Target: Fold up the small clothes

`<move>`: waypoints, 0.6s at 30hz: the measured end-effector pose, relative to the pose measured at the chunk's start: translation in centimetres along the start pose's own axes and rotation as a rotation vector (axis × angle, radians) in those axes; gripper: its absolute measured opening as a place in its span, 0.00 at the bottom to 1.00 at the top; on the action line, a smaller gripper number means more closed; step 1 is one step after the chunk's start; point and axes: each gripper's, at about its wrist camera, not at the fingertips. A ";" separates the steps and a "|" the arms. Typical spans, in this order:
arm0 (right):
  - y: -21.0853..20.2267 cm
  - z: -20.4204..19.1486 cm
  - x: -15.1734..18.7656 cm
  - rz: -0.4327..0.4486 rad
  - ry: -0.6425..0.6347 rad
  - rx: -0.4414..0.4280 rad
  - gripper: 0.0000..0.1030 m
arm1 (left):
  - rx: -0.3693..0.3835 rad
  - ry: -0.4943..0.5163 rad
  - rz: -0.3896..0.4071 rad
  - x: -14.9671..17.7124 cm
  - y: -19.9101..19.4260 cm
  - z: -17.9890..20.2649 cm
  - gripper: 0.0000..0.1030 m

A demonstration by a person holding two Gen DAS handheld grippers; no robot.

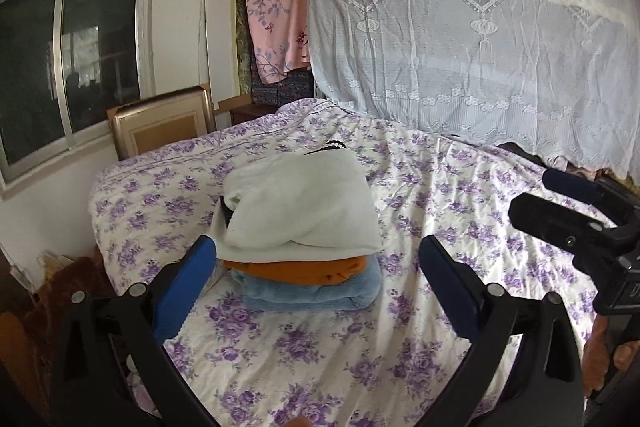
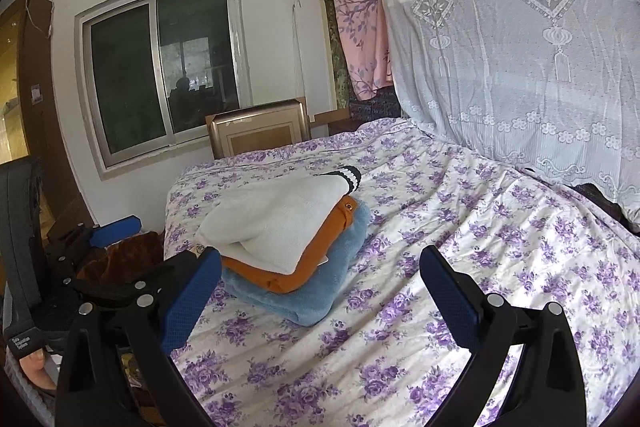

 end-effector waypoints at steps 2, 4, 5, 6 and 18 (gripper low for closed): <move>-0.2 -0.1 0.1 0.005 -0.005 -0.003 0.97 | -0.012 -0.007 -0.010 0.1 -0.2 0.0 0.96; -0.5 -0.2 0.2 0.008 -0.007 0.001 0.97 | -0.039 -0.017 -0.039 0.2 -0.1 -0.2 0.96; -0.6 -0.3 0.3 0.008 -0.010 0.000 0.97 | -0.039 -0.024 -0.048 0.2 -0.1 -0.3 0.96; -0.7 -0.3 0.3 0.008 -0.013 0.000 0.97 | -0.026 -0.035 -0.050 0.2 -0.1 -0.4 0.96; -1.0 0.3 3.0 -0.021 -0.027 0.028 0.97 | -0.003 -0.100 -0.045 1.1 -0.6 -1.4 0.96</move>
Point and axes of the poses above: each gripper's, at about its wrist camera, not at the fingertips, and y roughly the way its jaws point, z to its right, x to its underside, and after that the axes turned 5 degrees about z, right-handed
